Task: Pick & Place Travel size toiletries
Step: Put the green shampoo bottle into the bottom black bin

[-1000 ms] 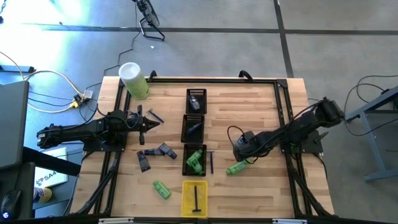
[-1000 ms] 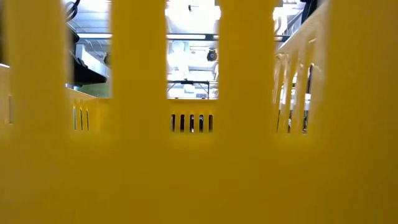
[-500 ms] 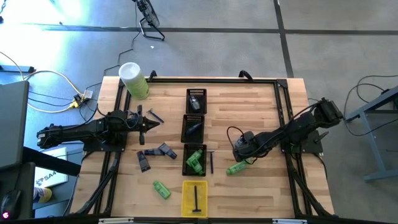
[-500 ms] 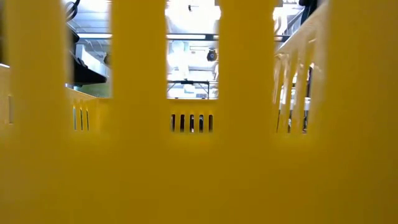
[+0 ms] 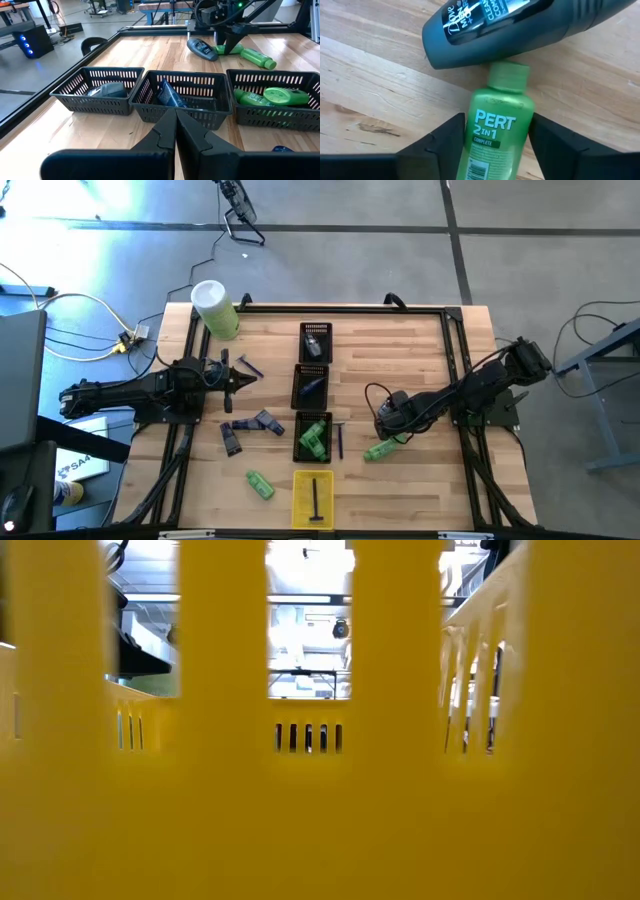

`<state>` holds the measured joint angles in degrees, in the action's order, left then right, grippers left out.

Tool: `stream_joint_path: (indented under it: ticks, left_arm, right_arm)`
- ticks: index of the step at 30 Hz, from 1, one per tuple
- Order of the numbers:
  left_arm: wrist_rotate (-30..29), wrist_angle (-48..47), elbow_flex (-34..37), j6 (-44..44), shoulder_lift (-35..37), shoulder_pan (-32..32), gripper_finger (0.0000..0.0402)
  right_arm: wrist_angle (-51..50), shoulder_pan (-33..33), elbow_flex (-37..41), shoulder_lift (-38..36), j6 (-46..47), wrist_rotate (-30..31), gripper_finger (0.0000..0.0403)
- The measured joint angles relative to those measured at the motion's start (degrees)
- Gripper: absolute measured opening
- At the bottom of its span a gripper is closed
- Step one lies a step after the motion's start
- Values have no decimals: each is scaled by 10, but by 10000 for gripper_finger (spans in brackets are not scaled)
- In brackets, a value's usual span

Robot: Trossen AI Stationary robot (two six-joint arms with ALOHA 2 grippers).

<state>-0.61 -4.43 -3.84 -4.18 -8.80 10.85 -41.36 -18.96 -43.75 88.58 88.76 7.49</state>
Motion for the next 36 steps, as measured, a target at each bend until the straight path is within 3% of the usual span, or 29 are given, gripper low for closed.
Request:
stream_joint_path:
  ticks: [6, 17, 26, 31, 36]
  left_arm:
    - [0, 0, 0, 0, 0, 0, 6]
    - [0, 0, 0, 0, 0, 0, 6]
    - [0, 0, 0, 0, 0, 0, 6]
    - [0, 0, 0, 0, 0, 0, 6]
    - [0, 0, 0, 0, 0, 0, 6]
  right_arm:
    - [-2, 0, 0, 0, -1, 1, 175]
    - [-6, 0, 0, -6, -15, -10, 173]
    - [-1, 7, 0, -54, -62, -28, 172]
    - [34, 7, 0, -89, -81, -22, 172]
    - [116, 7, 0, -113, -119, 26, 172]
